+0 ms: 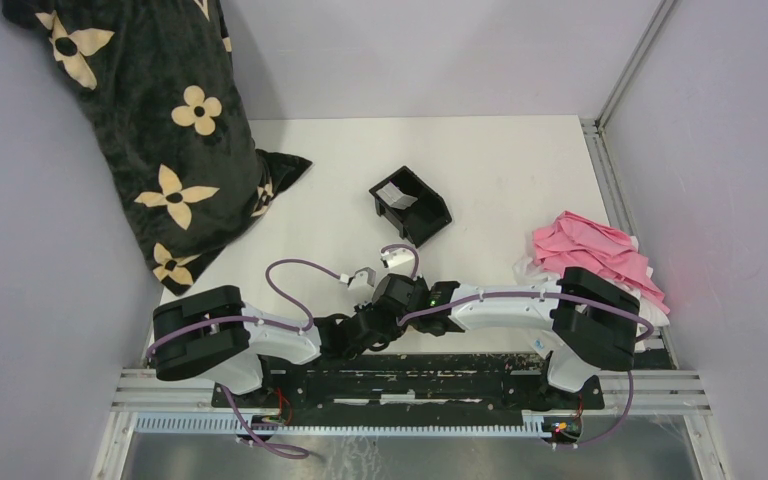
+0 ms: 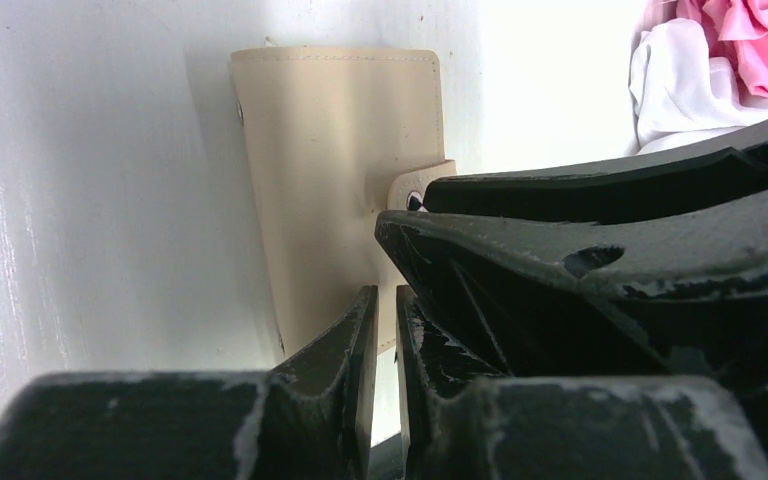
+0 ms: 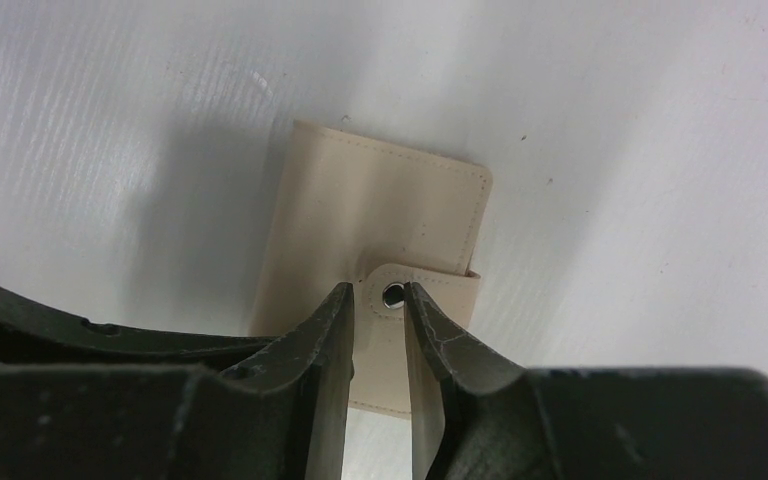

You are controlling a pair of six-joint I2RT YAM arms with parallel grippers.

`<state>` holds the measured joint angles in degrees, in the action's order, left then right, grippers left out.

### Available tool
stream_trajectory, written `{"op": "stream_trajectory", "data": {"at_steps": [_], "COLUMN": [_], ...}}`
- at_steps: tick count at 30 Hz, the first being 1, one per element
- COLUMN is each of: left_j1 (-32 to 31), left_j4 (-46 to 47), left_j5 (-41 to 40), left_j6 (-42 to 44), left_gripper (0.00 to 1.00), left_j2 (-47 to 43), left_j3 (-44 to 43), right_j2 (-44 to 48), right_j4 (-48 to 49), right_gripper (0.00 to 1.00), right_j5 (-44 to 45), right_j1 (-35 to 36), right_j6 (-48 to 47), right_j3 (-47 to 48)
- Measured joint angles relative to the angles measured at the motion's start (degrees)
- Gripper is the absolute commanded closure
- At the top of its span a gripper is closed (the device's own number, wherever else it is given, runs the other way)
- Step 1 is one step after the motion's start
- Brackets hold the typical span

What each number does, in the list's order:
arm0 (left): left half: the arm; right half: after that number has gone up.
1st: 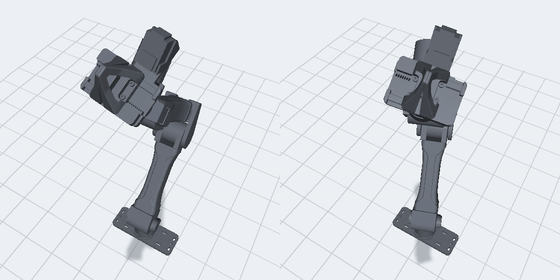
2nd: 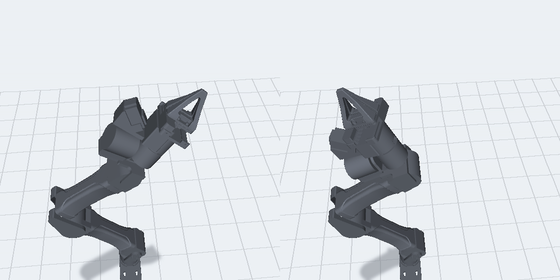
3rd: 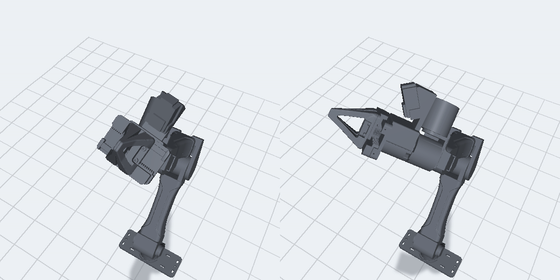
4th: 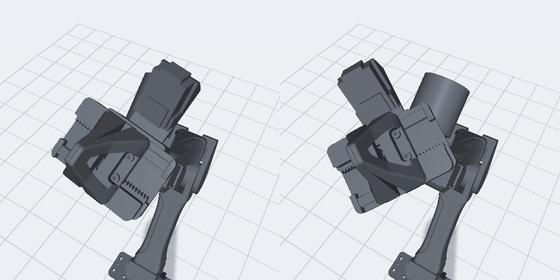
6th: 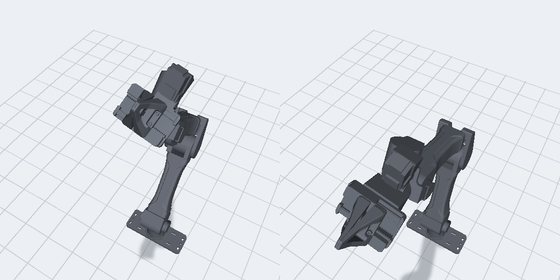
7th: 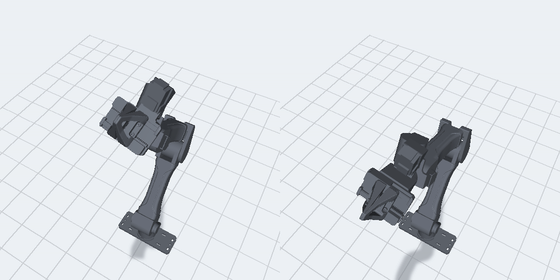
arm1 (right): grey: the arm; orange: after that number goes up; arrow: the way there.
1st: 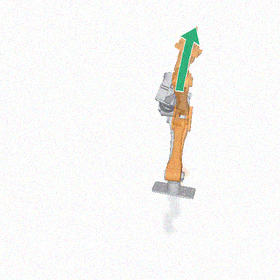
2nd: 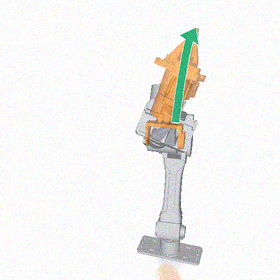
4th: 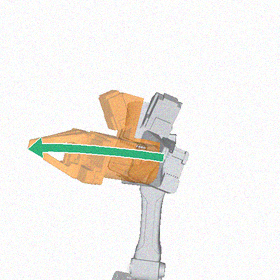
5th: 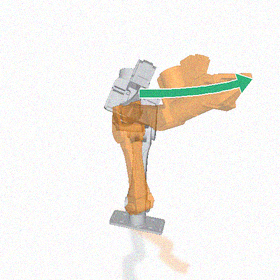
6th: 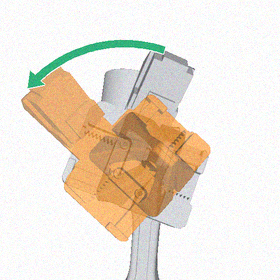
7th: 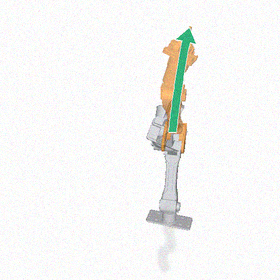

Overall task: Put the credit cards into the card holder
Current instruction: Close the card holder at the center of the board.

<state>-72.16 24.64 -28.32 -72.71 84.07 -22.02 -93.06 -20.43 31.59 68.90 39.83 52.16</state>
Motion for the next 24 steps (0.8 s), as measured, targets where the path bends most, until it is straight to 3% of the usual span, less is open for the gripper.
{"op": "stream_trajectory", "data": {"at_steps": [24], "left_j1": [-0.35], "left_j4": [1.11], "left_j5": [-0.52], "left_j6": [-0.17], "left_gripper": [0.80], "left_j2": [0.74], "left_j3": [-0.02], "right_j2": [0.20], "right_j4": [-0.02], "right_gripper": [0.71], "right_j5": [0.28], "right_j1": [0.07], "right_j6": [1.05], "right_j3": [-0.02]}}
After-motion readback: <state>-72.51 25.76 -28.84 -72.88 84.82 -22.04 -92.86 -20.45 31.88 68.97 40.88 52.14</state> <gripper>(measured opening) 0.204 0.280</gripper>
